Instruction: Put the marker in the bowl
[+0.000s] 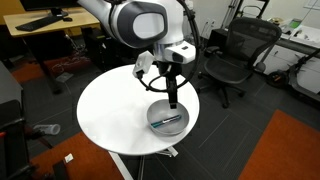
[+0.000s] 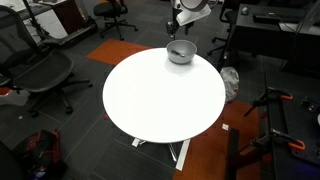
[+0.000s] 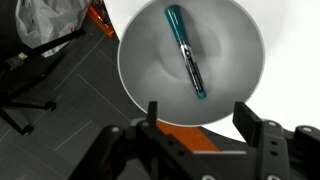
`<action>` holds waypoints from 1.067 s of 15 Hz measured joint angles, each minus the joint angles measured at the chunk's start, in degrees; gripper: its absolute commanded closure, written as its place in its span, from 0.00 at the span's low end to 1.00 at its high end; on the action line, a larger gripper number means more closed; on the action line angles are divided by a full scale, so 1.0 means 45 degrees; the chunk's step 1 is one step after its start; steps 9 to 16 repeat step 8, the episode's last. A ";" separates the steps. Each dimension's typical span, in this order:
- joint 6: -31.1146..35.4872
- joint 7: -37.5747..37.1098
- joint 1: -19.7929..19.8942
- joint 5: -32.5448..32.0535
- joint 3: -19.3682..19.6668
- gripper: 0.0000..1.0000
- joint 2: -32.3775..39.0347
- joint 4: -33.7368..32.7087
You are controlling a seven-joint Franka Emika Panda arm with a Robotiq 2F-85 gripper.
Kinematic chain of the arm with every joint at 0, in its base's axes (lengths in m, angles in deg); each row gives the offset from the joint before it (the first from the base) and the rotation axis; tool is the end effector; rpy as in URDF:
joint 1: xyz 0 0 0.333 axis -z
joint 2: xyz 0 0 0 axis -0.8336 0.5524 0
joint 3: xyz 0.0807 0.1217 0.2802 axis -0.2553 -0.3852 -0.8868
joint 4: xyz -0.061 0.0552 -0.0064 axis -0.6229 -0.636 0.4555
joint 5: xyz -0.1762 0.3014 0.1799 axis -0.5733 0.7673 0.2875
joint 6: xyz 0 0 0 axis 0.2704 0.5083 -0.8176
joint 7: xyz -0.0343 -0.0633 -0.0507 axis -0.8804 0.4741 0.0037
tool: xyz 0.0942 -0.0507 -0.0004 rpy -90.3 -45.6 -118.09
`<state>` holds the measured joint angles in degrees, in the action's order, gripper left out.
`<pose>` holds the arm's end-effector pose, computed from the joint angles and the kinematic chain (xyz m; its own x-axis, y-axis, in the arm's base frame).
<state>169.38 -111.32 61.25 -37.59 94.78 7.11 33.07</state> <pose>0.6491 -0.2076 0.2532 0.7440 -0.6364 0.2036 -0.6661 -0.7304 0.1512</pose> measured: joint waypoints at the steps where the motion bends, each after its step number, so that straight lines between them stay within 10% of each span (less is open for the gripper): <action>1: 0.0000 0.0000 0.0000 0.0003 0.0003 0.00 0.0014 -0.0037; 16: 0.0000 0.0000 0.0000 0.0016 0.0009 0.00 0.0083 -0.0160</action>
